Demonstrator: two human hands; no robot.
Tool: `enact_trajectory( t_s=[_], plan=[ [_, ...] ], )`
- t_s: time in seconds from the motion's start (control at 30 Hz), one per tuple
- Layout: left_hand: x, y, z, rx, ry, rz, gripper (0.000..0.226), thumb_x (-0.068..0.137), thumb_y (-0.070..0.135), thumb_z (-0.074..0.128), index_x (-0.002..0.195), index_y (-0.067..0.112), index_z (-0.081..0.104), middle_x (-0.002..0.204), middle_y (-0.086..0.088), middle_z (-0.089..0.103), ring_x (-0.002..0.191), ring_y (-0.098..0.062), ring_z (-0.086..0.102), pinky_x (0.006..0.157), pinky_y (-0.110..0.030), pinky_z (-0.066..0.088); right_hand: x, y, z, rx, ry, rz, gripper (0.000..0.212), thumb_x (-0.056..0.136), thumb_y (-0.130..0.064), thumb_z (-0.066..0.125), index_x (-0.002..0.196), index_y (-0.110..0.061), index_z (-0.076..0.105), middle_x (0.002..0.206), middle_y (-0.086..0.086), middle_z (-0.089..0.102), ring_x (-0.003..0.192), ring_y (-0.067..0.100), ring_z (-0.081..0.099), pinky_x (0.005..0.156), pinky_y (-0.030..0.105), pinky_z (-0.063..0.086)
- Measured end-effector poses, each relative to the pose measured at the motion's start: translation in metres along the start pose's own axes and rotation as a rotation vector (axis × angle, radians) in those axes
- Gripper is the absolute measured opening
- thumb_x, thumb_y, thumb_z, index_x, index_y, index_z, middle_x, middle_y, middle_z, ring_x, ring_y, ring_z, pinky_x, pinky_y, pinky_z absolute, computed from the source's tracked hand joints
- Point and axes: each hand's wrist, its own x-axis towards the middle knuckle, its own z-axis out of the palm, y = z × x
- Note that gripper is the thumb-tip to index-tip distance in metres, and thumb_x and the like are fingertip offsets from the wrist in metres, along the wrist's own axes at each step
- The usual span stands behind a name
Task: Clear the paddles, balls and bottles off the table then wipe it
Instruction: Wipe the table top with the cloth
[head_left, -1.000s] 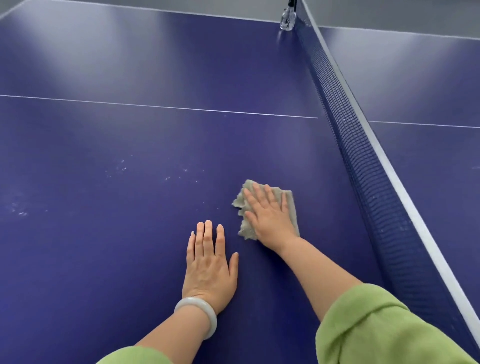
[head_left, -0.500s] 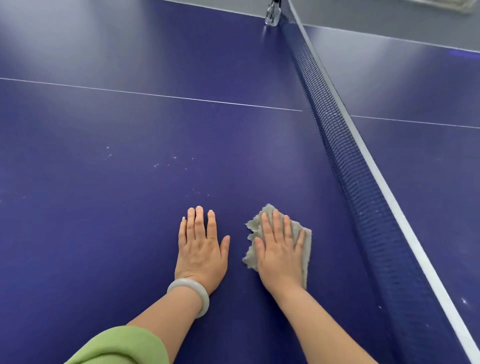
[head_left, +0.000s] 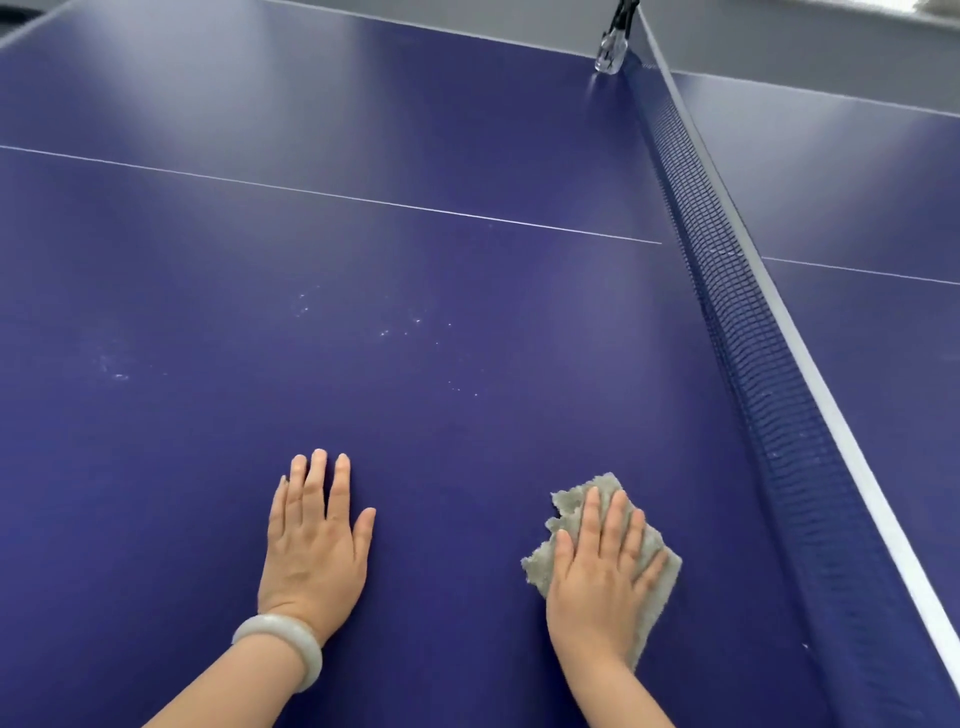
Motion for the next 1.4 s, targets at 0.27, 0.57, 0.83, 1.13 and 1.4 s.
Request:
enact_trajectory(
  t_s=[0.27, 0.57, 0.83, 1.13, 1.4],
  plan=[
    [0.001, 0.001, 0.0, 0.013, -0.005, -0.019, 0.073, 0.101, 0.049, 0.004, 0.145, 0.007, 0.042, 0.151, -0.016, 0.038, 0.143, -0.034, 0.029, 0.119, -0.042, 0.009, 0.081, -0.04, 0.0, -0.134, -0.061, -0.509, 0.063, 0.096, -0.054, 0.001, 0.155, -0.033, 0.005, 0.164, -0.008, 0.0, 0.15, 0.013, -0.007, 0.118, 0.051, -0.002],
    [0.002, 0.002, -0.001, 0.027, -0.013, -0.019, 0.07, 0.101, 0.046, 0.004, 0.145, 0.007, 0.042, 0.15, -0.017, 0.039, 0.142, -0.035, 0.032, 0.116, -0.047, 0.017, 0.042, -0.024, 0.0, -0.077, 0.004, -0.113, 0.063, 0.1, -0.049, 0.001, 0.156, -0.021, 0.011, 0.163, 0.005, 0.006, 0.15, 0.026, 0.009, 0.118, 0.055, 0.008],
    [0.002, -0.001, 0.003, 0.028, -0.022, -0.014, 0.066, 0.102, 0.044, 0.004, 0.147, 0.008, 0.037, 0.15, -0.017, 0.039, 0.142, -0.034, 0.032, 0.115, -0.047, 0.019, 0.11, -0.06, -0.004, -0.155, -0.147, -0.762, 0.064, 0.091, -0.06, -0.003, 0.151, -0.039, -0.01, 0.16, -0.015, -0.016, 0.147, 0.01, -0.02, 0.118, 0.043, -0.013],
    [0.002, -0.001, 0.005, 0.02, -0.014, -0.008, 0.066, 0.102, 0.042, 0.007, 0.147, 0.006, 0.039, 0.152, -0.018, 0.038, 0.143, -0.035, 0.031, 0.116, -0.048, 0.02, 0.116, -0.047, -0.01, -0.02, 0.02, -0.049, 0.062, 0.1, -0.044, 0.009, 0.157, -0.022, 0.007, 0.164, 0.004, 0.002, 0.151, 0.027, 0.001, 0.119, 0.053, 0.0],
    [0.001, -0.001, 0.003, 0.026, 0.014, -0.006, 0.061, 0.102, 0.041, 0.009, 0.148, 0.006, 0.03, 0.151, -0.019, 0.038, 0.143, -0.036, 0.033, 0.114, -0.049, 0.022, 0.124, -0.072, 0.012, -0.213, 0.026, -0.764, 0.056, 0.102, -0.042, 0.009, 0.156, -0.028, 0.012, 0.163, -0.001, 0.009, 0.149, 0.025, 0.016, 0.117, 0.05, 0.013]
  ],
)
